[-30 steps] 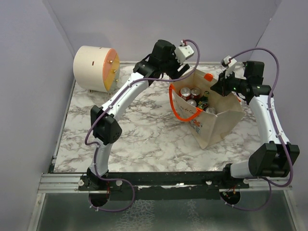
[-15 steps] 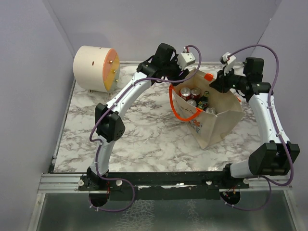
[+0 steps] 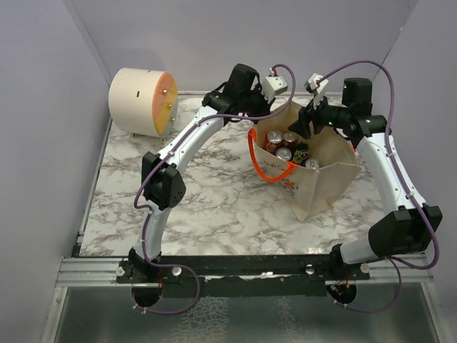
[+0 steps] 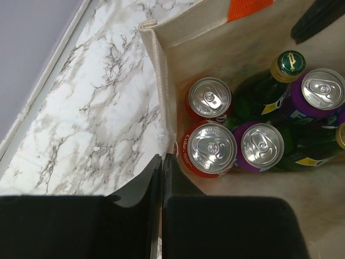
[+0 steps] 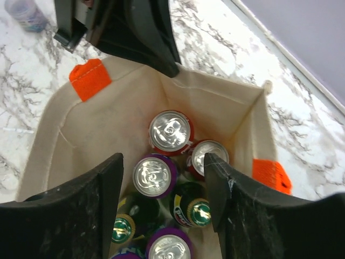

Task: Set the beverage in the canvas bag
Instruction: Place the drink in the canvas bag.

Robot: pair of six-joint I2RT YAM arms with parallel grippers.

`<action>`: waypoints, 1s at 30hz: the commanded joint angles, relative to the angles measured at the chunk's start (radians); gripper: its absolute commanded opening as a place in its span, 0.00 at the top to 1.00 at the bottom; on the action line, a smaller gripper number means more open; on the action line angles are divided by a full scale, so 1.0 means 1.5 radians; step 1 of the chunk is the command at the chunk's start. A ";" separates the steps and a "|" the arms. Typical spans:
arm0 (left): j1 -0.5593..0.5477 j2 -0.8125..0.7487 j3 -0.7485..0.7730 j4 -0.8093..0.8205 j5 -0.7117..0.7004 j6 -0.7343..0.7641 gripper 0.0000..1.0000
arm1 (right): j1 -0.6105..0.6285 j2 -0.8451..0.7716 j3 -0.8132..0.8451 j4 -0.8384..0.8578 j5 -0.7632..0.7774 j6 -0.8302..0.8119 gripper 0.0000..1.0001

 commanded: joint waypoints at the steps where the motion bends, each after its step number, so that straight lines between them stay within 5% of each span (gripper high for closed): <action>1: -0.002 0.001 0.007 0.009 0.026 -0.063 1.00 | 0.040 0.013 -0.020 0.026 -0.013 -0.010 0.39; 15: -0.007 0.006 0.017 0.033 0.037 -0.167 1.00 | 0.096 0.070 -0.108 0.169 0.051 0.046 0.75; 30: -0.009 0.017 0.028 0.044 0.029 -0.200 1.00 | 0.106 0.147 -0.168 0.271 0.144 0.059 0.87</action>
